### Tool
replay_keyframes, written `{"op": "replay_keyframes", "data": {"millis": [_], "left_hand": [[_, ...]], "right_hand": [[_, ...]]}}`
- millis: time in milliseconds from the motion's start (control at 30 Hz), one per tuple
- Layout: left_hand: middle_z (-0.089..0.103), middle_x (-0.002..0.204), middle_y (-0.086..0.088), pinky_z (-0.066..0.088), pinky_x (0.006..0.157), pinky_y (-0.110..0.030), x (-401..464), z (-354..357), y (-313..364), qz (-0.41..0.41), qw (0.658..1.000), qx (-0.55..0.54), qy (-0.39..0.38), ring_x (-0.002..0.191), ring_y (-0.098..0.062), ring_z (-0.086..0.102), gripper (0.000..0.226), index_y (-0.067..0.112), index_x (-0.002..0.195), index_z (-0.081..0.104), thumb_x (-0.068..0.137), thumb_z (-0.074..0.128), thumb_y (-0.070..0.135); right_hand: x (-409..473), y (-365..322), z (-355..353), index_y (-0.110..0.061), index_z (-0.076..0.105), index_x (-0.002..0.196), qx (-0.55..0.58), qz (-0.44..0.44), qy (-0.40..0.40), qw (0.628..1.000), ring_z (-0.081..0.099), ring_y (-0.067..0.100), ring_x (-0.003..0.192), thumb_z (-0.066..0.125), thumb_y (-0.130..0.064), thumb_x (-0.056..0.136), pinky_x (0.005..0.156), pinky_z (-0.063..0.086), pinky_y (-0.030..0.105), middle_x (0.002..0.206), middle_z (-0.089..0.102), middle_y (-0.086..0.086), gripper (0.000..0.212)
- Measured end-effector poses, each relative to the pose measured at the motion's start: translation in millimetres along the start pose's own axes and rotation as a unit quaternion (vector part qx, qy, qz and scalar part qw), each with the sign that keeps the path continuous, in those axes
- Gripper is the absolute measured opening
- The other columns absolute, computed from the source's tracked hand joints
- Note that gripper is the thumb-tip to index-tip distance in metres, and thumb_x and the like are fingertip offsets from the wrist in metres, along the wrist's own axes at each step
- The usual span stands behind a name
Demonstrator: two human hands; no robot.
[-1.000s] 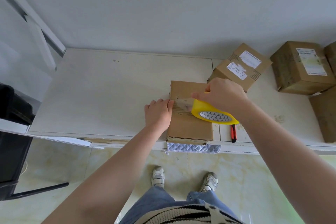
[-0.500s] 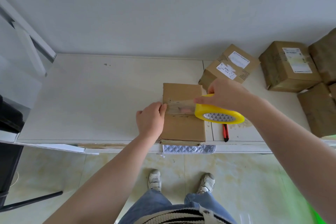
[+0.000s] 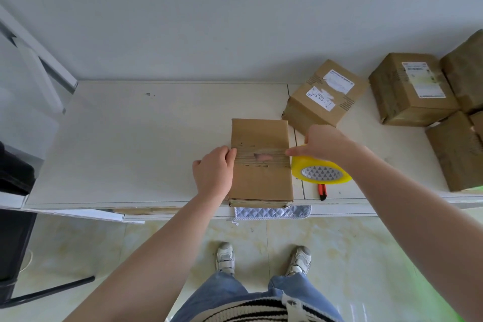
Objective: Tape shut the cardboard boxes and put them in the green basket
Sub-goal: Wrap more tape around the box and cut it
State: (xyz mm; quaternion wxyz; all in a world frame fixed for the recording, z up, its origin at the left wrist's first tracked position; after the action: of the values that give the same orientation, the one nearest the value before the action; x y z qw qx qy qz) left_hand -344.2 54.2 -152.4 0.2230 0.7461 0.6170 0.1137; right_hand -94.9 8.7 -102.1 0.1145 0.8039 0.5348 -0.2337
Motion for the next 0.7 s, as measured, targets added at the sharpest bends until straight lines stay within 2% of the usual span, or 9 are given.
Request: {"op": "replay_keyframes", "data": {"millis": [233,333,467,633,700], "left_hand": [[0.049,0.074,0.004,0.038,0.075,-0.038,-2.7,-4.0,2.6,0.016,1.0,-0.013,0.011,0.069,-0.025,0.05,0.035,0.018,0.077,0.041,0.104,0.032,0.038],[0.053,0.07,0.001,0.038,0.07,-0.037,-2.8,-1.7,0.5,0.008,1.0,-0.023,-0.018,0.067,-0.025,0.052,0.04,0.018,0.073,0.04,0.103,0.034,0.045],[0.047,0.06,0.003,0.033,0.058,-0.032,0.4,1.4,-5.0,-0.013,0.994,-0.076,-0.075,0.065,-0.024,0.05,0.044,0.02,0.066,0.035,0.1,0.041,0.047],[0.045,0.059,0.003,0.031,0.056,-0.032,3.0,-12.0,-28.0,-0.016,0.996,-0.072,-0.054,0.065,-0.025,0.049,0.041,0.018,0.068,0.038,0.102,0.04,0.042],[0.047,0.061,0.001,0.034,0.059,-0.034,5.2,-15.1,-29.5,-0.002,0.995,-0.06,-0.078,0.07,-0.029,0.054,0.04,0.016,0.071,0.042,0.103,0.038,0.04]], "right_hand": [[12.3,6.8,17.0,-0.012,0.05,0.059,0.044,0.008,-0.011,0.999,0.051,0.018,0.053,0.062,-0.079,0.069,0.053,0.038,0.029,0.054,0.049,0.0,0.068],[15.8,5.5,20.9,-0.012,0.055,0.064,0.04,0.014,-0.015,0.999,0.057,0.019,0.06,0.063,-0.079,0.067,0.059,0.045,0.031,0.06,0.056,0.001,0.068],[17.2,3.7,23.6,-0.012,0.056,0.069,0.049,0.019,-0.016,0.998,0.058,0.017,0.063,0.063,-0.078,0.069,0.058,0.043,0.03,0.065,0.058,0.001,0.066],[17.0,-22.7,32.7,-0.013,0.054,0.067,0.039,-0.008,-0.022,0.999,0.055,0.017,0.061,0.058,-0.077,0.074,0.054,0.041,0.029,0.063,0.054,0.0,0.065],[16.9,-29.1,33.7,-0.012,0.054,0.069,0.036,-0.009,-0.028,0.999,0.056,0.017,0.062,0.058,-0.077,0.075,0.055,0.042,0.029,0.065,0.056,0.001,0.065]]}}
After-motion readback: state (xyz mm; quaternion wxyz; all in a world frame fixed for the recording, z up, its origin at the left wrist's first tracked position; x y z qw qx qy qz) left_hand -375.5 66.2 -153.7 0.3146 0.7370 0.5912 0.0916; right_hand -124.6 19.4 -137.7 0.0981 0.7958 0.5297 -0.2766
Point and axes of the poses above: each hand's wrist, its own x-axis towards the middle knuckle, its own z-axis out of the palm, y = z × x, the point moved 7 cm from there along x, towards the middle knuckle
